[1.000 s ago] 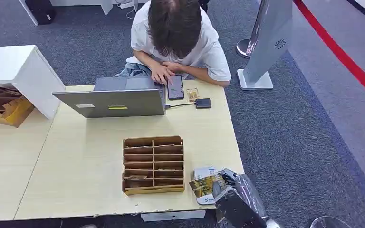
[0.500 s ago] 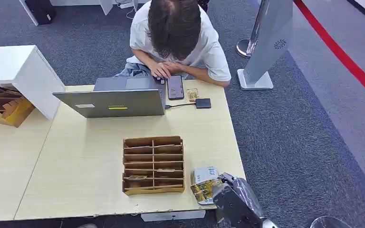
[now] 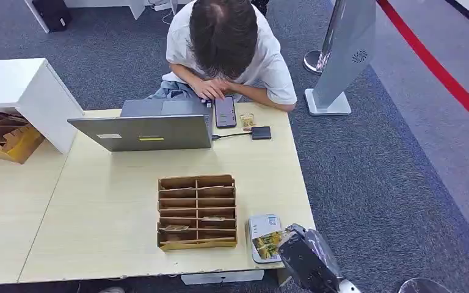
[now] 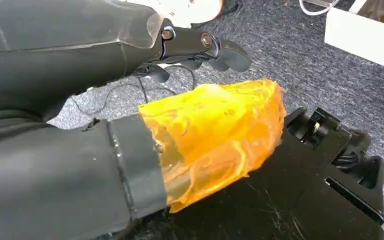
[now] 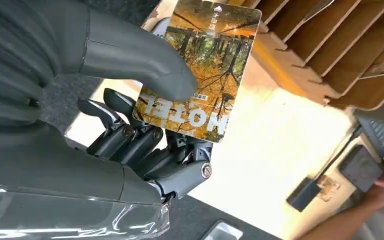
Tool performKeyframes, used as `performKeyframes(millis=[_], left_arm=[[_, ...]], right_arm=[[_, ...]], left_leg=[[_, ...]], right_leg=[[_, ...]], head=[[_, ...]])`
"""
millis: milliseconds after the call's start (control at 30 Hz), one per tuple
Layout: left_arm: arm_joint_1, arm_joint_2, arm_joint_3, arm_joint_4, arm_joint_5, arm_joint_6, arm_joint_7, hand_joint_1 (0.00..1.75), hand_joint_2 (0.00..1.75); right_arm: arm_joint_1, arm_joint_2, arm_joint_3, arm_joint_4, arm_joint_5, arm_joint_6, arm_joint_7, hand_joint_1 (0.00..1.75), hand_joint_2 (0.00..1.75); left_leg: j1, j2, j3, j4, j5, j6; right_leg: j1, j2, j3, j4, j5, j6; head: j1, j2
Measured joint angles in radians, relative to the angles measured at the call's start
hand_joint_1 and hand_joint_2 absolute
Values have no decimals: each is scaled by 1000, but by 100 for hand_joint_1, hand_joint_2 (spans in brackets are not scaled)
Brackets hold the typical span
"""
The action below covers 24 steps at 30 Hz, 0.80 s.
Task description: Pass the card to the sensor for recognition and then transmit it.
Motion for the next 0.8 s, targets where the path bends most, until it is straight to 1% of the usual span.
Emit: performKeyframes(millis=[433,800], left_arm=[[-1,-1,0,0,-19,-8,0,0,0],[-7,-6,0,0,-54,-21,0,0,0]], right_arm=[[-7,25,-40,42,-9,7,3,175,175],[-54,50,-56,110,-5,29,-5,175,175]], left_leg=[[0,0,0,0,0,0],[0,0,0,0,0,0]], right_leg=[[0,0,0,0,0,0],[0,0,0,0,0,0]], head=[[0,0],[0,0]])
